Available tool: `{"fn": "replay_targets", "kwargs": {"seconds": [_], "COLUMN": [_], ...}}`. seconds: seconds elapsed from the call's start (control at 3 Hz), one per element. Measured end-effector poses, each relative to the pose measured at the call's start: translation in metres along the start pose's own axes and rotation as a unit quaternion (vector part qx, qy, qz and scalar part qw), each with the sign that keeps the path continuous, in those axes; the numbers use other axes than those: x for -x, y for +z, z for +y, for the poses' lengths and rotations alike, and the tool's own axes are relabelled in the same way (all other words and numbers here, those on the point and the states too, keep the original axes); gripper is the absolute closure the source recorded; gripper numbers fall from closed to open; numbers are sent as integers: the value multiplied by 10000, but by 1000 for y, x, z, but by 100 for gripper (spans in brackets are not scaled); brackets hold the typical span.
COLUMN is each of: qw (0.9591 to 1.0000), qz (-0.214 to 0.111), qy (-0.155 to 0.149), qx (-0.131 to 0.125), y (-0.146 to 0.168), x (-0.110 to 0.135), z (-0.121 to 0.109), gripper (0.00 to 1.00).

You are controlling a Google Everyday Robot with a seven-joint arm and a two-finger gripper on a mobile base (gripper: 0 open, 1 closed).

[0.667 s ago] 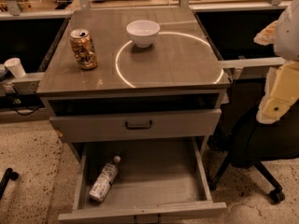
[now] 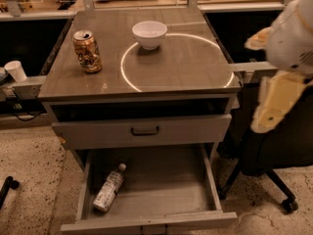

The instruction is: Pick blue plastic bottle from middle drawer and place on counter

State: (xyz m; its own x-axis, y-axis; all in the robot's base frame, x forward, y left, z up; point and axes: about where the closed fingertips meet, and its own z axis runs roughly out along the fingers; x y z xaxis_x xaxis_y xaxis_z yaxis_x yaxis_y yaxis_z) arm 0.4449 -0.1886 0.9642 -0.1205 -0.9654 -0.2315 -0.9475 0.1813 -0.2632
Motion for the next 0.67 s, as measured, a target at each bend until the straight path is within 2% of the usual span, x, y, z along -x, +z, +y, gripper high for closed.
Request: {"fn": "replay_targets", "kwargs": {"seconds": [0.33,0.67], "qw": [9919,9882], "qz": [-506,-796], "qy": [-1110,-1081], "qx": [356,733], "y": [57,91], "x": [66,71], "z": [27,35], "gripper": [0,0]}}
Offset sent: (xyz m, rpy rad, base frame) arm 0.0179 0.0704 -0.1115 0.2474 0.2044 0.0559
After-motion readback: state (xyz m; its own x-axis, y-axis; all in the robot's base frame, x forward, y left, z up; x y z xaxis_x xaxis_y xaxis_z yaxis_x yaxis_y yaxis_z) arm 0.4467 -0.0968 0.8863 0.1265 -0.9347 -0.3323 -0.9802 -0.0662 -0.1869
